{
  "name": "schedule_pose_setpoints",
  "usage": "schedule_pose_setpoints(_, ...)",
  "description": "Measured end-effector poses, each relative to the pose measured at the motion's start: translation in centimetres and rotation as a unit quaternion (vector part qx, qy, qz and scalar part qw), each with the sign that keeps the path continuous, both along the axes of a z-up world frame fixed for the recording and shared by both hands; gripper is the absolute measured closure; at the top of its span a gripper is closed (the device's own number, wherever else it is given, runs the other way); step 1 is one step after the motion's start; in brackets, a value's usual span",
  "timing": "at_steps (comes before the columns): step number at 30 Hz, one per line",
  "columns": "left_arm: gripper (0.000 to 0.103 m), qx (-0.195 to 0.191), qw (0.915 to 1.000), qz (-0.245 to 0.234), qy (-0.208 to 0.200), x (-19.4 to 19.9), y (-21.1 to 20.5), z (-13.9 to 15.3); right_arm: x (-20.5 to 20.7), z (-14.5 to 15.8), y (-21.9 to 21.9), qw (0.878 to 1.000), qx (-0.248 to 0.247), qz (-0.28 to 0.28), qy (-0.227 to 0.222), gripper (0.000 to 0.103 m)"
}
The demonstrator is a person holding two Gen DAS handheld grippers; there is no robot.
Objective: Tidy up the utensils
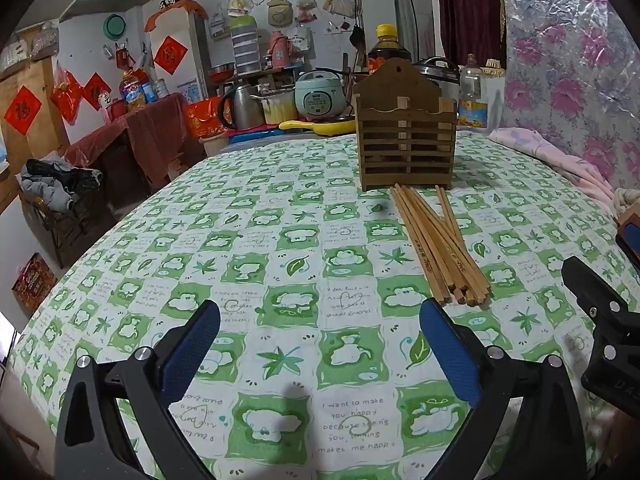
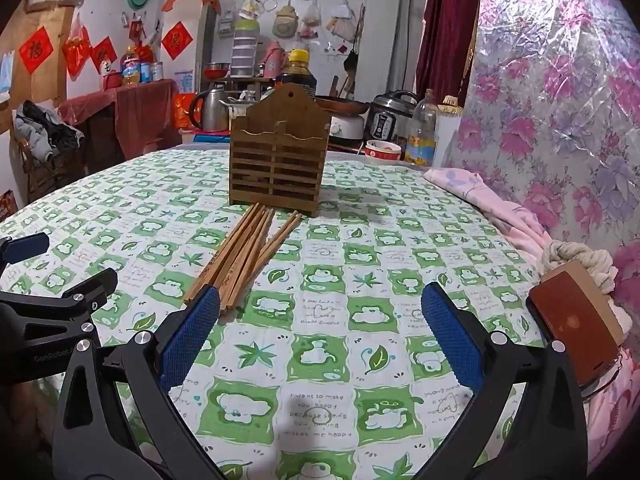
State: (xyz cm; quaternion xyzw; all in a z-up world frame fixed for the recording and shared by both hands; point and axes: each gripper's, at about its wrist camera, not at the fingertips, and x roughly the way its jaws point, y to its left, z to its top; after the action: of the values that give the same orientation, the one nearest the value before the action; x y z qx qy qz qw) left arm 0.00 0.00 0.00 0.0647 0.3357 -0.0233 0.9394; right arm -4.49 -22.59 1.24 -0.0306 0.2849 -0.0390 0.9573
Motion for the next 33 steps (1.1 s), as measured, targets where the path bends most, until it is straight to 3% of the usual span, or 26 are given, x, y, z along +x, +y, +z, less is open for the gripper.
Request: schedule_pose_setpoints(33,0.005,-0.001,1.0,0.0,0.002,0.0,0.01,0.0,-0.12,0.06,0.35,1.0,0.0,0.004,0.004,0.006)
